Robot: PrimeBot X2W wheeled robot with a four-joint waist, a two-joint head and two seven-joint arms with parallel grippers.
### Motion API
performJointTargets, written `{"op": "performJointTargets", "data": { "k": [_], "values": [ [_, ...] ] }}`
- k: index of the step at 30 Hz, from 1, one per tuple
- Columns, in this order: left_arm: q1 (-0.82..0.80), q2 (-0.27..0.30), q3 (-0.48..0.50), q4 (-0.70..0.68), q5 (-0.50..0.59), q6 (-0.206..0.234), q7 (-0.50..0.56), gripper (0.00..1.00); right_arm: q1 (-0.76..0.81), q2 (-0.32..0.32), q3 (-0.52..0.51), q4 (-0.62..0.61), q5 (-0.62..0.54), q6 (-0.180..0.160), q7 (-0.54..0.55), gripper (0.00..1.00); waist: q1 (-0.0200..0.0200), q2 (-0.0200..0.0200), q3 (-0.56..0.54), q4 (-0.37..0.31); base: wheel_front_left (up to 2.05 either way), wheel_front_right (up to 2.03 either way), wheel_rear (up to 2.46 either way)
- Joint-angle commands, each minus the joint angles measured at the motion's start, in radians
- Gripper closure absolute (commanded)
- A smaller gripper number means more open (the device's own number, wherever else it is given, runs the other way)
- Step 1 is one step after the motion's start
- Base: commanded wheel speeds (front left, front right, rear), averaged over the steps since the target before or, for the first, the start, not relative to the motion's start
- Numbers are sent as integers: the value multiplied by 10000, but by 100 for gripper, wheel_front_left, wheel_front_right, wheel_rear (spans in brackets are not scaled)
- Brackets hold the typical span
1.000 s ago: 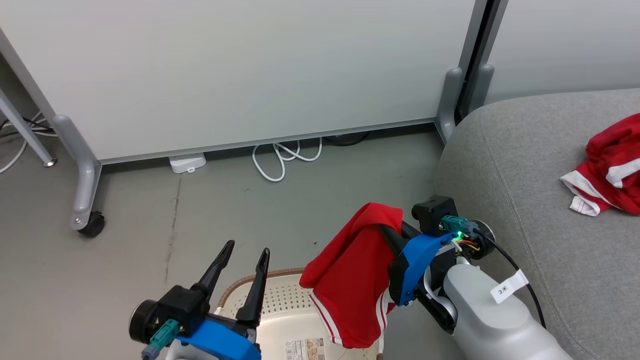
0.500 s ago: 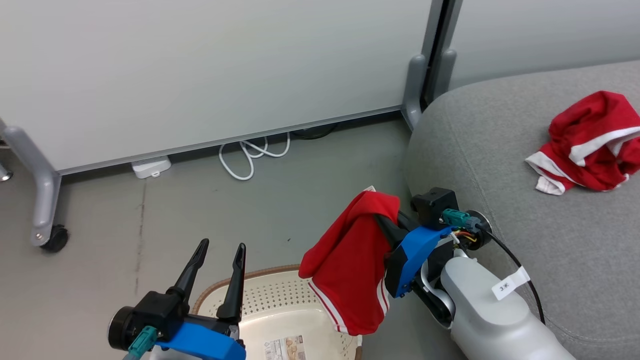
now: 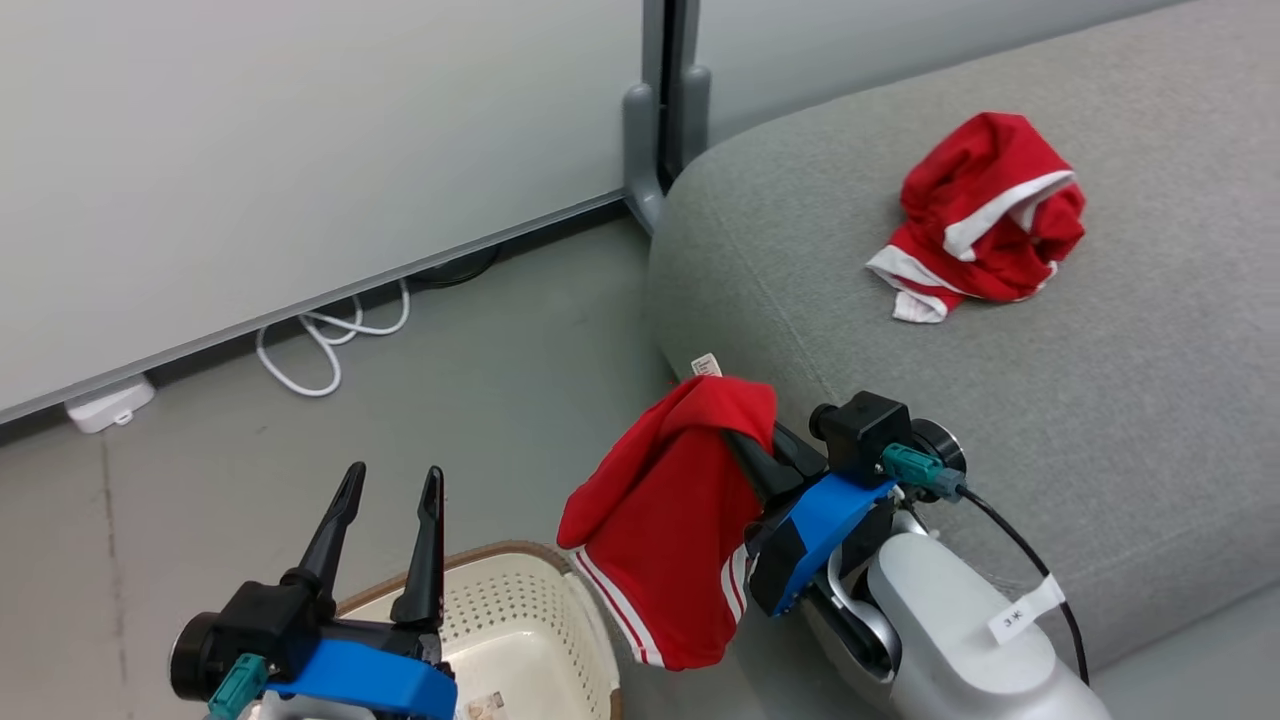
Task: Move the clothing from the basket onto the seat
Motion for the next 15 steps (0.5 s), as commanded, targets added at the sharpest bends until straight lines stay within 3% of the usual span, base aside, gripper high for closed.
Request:
{"op": "performJointTargets", "data": {
  "k": [1, 11, 15],
  "values": [
    [58, 20, 50, -55, 79, -62, -27, 0, 122, -8, -36, -123, -42, 5, -83, 100, 0, 0, 98, -468, 0, 0, 0],
    [268, 153, 681, -316, 237, -72, -28, 0, 1347, -5, -462, -2103, -371, 5, 284, 100, 0, 0, 426, -2186, 0, 0, 0],
    [24, 289, 386, -207, 254, -74, -28, 0, 1861, 7, -1038, -2770, -564, 5, 349, 100, 0, 0, 662, -2363, 0, 0, 0]
  ]
}}
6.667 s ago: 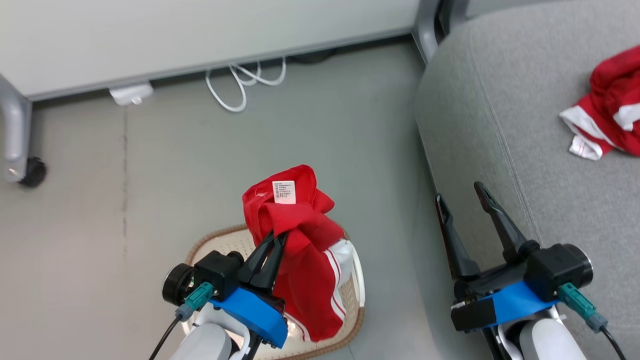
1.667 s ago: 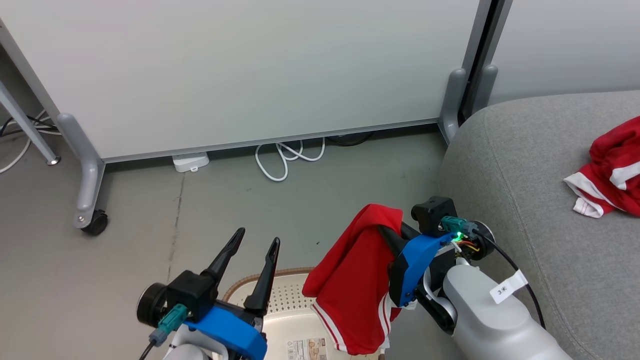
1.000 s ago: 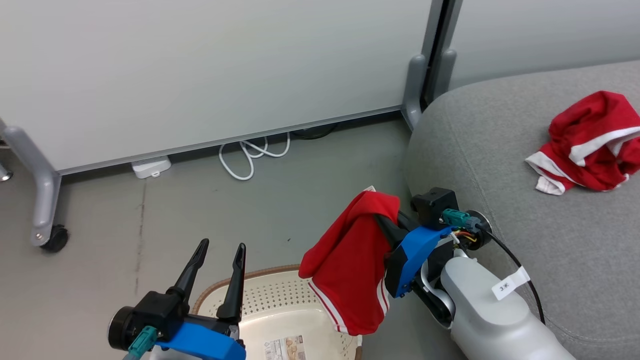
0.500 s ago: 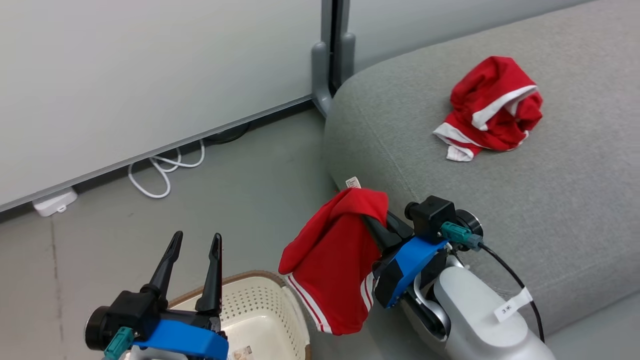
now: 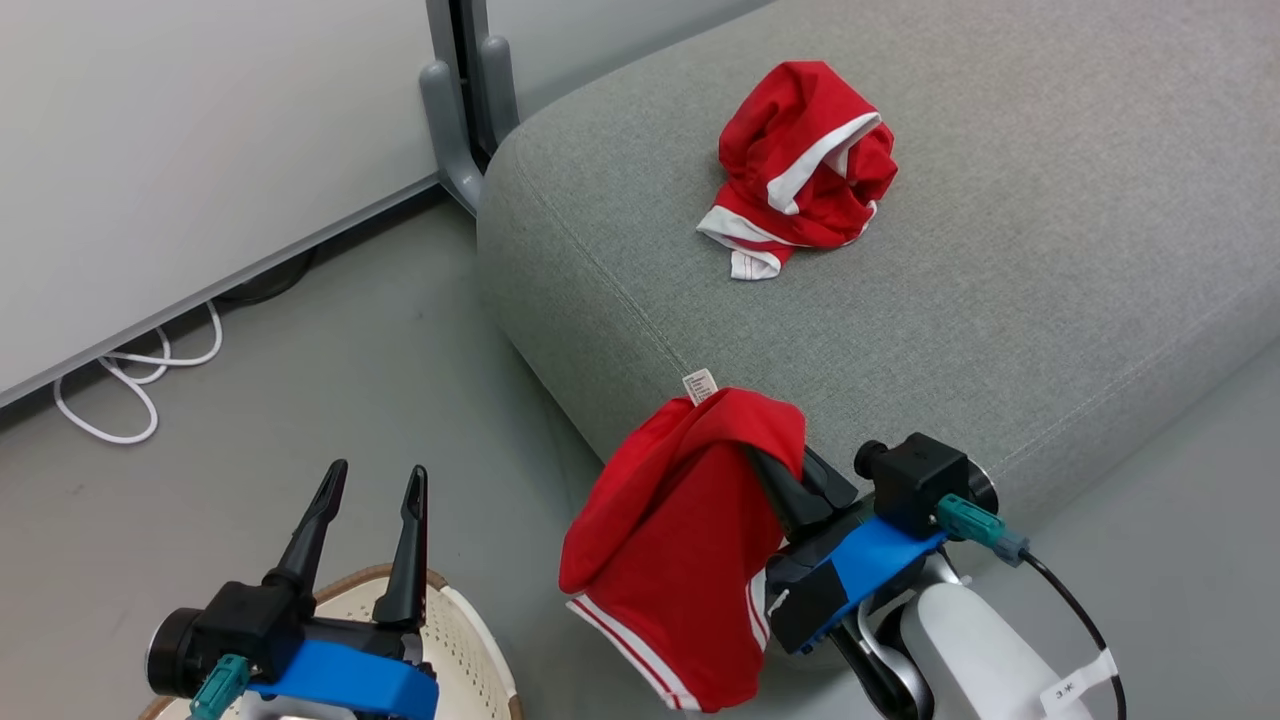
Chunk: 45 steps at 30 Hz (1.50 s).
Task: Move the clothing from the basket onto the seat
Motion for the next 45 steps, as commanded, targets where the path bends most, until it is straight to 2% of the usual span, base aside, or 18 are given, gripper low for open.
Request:
{"op": "performJointTargets", "data": {
  "k": [1, 6, 13, 19, 24, 31, 36, 38, 45],
  "values": [
    [-176, 139, 5, 35, -18, -57, -26, 0, 145, 37, -55, -157, -45, 5, -21, 100, 0, -1, 170, -121, 0, 0, 0],
    [-535, 326, -364, 188, -121, -45, -26, 0, 835, 26, -613, -960, -266, 5, 110, 100, 0, -1, 384, -167, 0, 0, 0],
    [-822, 530, -729, 344, -263, -45, -26, 0, 1329, 26, -888, -1649, -377, 5, 347, 100, 0, -1, 476, -176, 0, 0, 0],
    [-847, 617, -807, 308, -273, -46, -26, 0, 1335, 26, -1134, -1925, -202, 5, 362, 100, 0, -1, 550, -166, 0, 0, 0],
    [-778, 787, -717, 108, -208, -46, -26, 0, 763, 26, -1587, -2178, -219, 5, 402, 100, 0, -1, 906, -188, 0, 0, 0],
    [-867, 1122, -504, -409, -29, -46, -26, 0, -1062, 27, -2423, -2531, -159, 5, 710, 100, 0, -1, 1876, -253, 0, 0, 0],
    [-1035, 1529, -360, -1035, 108, -46, -27, 0, -2891, -129, -3021, -2384, 1068, 5, 977, 100, 0, -1, 2875, -300, 0, 0, 0],
    [-1160, 1692, -434, -1314, 156, -46, -24, 0, -3598, -393, -3554, -2222, 1449, 5, 1047, 100, 0, -1, 3323, -189, 0, 0, 0],
    [-1810, 2181, -554, -2099, 323, -44, 201, 0, -6049, -1843, -5929, -1305, 312, 4, 927, 100, 0, -1, 4765, 453, 0, 0, 0]
  ]
}}
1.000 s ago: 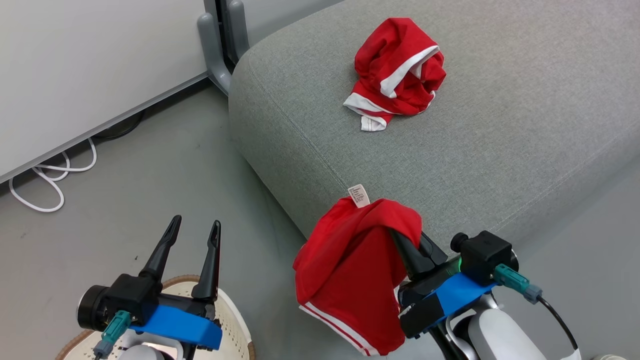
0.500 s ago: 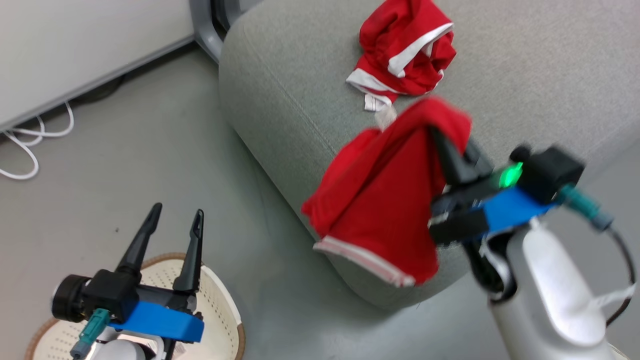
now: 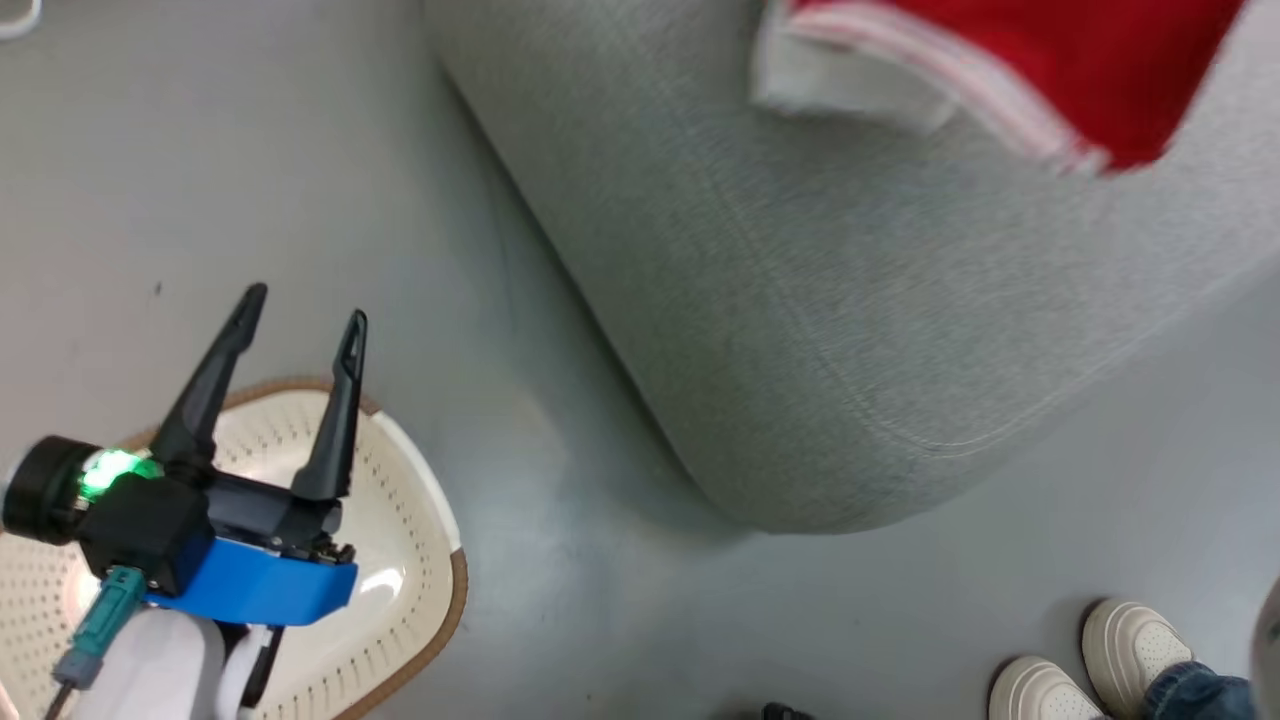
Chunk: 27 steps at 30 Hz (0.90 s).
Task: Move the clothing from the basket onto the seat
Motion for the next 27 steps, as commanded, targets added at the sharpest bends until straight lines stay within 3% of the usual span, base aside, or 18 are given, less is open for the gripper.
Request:
{"op": "performJointTargets", "data": {
  "k": [1, 9, 16, 18, 27],
  "values": [
    [-279, 107, 31, -155, 80, -16, 48, 0, -459, -232, -359, 166, -223, 3, -81, 100, -2, 0, 815, 457, 0, 0, 0],
    [-857, 401, -63, -888, 247, 28, 289, 0, -2207, -1042, -2128, 1831, -1710, 2, -565, 100, -2, 0, 2007, 1079, 0, 0, 0],
    [-1054, 553, -6, -1406, 309, 164, 422, 0, -2231, -843, -2846, 3806, -2396, 2, -934, 100, -2, 0, 2705, 1404, 0, 0, 0],
    [-994, 540, 20, -1405, 258, 185, 392, 0, -2234, -603, -2913, 4477, -2266, 3, -976, 100, -2, 0, 2740, 1421, 0, 0, 0],
    [-968, 416, -161, -1096, 165, 216, 244, 0, -2228, -677, -2725, 6206, -2752, 2, -1231, 100, -2, 0, 2540, 1623, 0, 0, 0]
  ]
}}
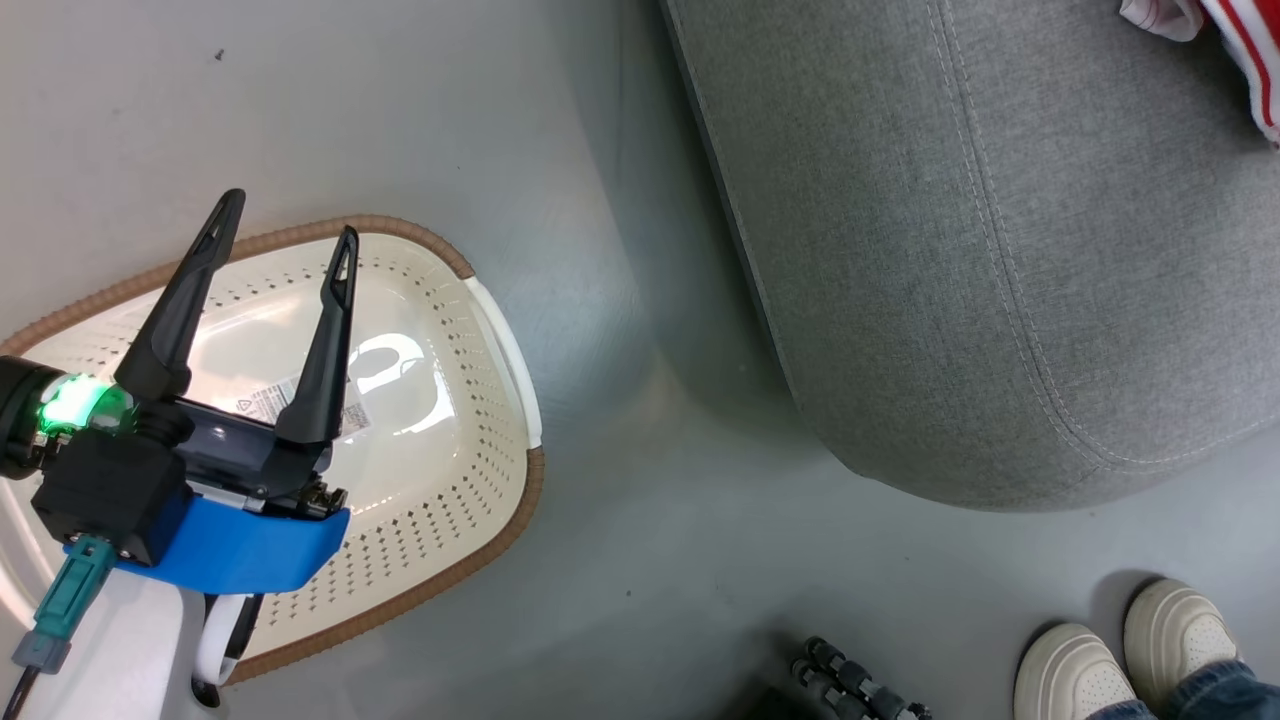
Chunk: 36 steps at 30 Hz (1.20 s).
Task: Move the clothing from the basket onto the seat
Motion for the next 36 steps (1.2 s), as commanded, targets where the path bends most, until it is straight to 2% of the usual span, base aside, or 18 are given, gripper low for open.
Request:
{"op": "performJointTargets", "data": {
  "k": [1, 2, 3, 4, 5, 6, 14, 21, 27, 36],
  "values": [
    [-85, -6, -3, 16, -6, 60, -57, 0, -3, 3, 15, 52, -27, 2, -29, 100, -2, 0, -61, 21, 0, 0, 0],
    [-89, -23, -15, 64, -29, 59, -68, 0, -5, -11, 8, 161, -73, 2, -71, 100, -2, 0, -102, 31, 0, 0, 0],
    [-97, -32, -25, 116, -49, 60, -88, 0, -9, -19, 2, 252, -113, 2, -103, 90, -2, 0, -155, 40, 0, 0, 0],
    [-105, -52, -31, 151, -66, 73, -105, 0, -30, -27, 15, 328, -163, 2, -116, 62, -2, 0, -208, 50, 0, 0, 0],
    [-119, -81, -44, 193, -84, 84, -141, 0, -56, -32, 34, 389, -209, 2, -123, 14, -2, 0, -257, 59, 0, 0, 0],
    [-133, -108, -69, 250, -97, 64, -162, 0, -72, -20, 84, 453, -254, 2, -141, 0, -2, 0, -313, 73, 0, 0, 0],
    [-175, -459, -305, 947, -277, 22, -358, 0, 442, -94, 586, 843, -614, 2, -217, 0, -2, 0, -1156, 221, 0, 0, 0],
    [101, -950, -305, 1746, -530, -8, -496, 0, 1416, -53, 1140, 768, -785, 2, -265, 0, -2, 0, -2465, 400, 0, 0, 0],
    [547, -1590, 27, 2134, -713, -48, -504, 0, 2697, 228, 2066, 2, -1051, 2, -280, 0, -2, 0, -3857, 611, 0, 0, 0],
    [1698, -2425, 808, 2852, -791, -123, -508, 0, 4996, 775, 3402, -1943, 220, 2, -196, 0, -2, 0, -5757, 1016, 0, 0, 0]
  ]
}}
